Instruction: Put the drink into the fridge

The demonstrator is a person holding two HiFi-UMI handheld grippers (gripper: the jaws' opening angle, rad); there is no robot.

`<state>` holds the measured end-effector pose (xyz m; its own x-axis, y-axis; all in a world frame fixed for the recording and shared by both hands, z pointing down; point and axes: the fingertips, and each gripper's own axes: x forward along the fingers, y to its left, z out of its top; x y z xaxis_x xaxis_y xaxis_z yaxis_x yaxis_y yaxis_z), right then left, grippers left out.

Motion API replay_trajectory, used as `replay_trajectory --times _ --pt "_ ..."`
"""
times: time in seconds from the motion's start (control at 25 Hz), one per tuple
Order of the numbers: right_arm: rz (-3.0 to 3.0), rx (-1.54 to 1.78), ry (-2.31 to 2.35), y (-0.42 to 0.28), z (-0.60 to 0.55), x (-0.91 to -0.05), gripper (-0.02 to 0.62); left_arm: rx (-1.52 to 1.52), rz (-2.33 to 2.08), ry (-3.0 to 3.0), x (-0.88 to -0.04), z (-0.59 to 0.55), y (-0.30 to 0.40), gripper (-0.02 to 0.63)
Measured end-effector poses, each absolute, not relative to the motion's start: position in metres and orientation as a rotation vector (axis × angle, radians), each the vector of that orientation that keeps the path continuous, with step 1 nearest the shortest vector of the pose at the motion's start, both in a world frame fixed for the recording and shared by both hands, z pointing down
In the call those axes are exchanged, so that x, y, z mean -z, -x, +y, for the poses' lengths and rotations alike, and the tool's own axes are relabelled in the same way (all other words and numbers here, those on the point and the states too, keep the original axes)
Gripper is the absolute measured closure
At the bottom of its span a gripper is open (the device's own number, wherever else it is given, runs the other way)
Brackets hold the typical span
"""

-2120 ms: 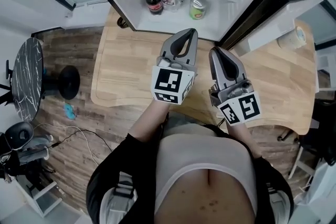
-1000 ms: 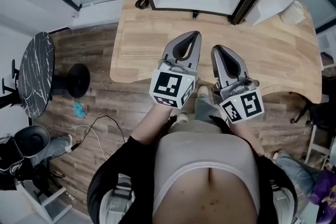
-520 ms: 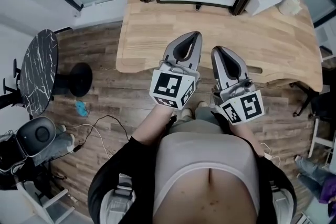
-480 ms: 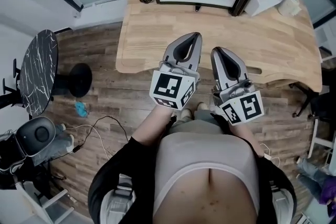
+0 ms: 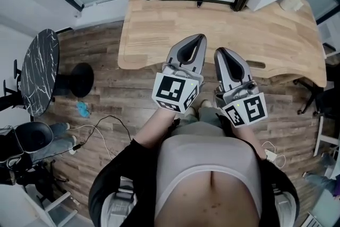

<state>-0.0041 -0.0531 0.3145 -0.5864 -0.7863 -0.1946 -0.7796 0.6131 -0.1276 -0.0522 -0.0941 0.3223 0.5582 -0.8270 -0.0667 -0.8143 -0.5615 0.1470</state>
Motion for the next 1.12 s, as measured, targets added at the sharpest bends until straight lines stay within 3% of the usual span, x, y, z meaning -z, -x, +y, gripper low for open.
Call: replay_trajectory --times 0.56,1.12 --pt "2.621 0.024 1.231 0.005 -0.003 -0.309 0.557 0.213 -1.458 -2.689 -0.314 -0.048 0.053 0.600" --pt "2.672 0.034 1.184 -0.036 0.092 -0.313 0.557 0.237 -1.483 -2.656 -0.315 0.049 0.007 0.600"
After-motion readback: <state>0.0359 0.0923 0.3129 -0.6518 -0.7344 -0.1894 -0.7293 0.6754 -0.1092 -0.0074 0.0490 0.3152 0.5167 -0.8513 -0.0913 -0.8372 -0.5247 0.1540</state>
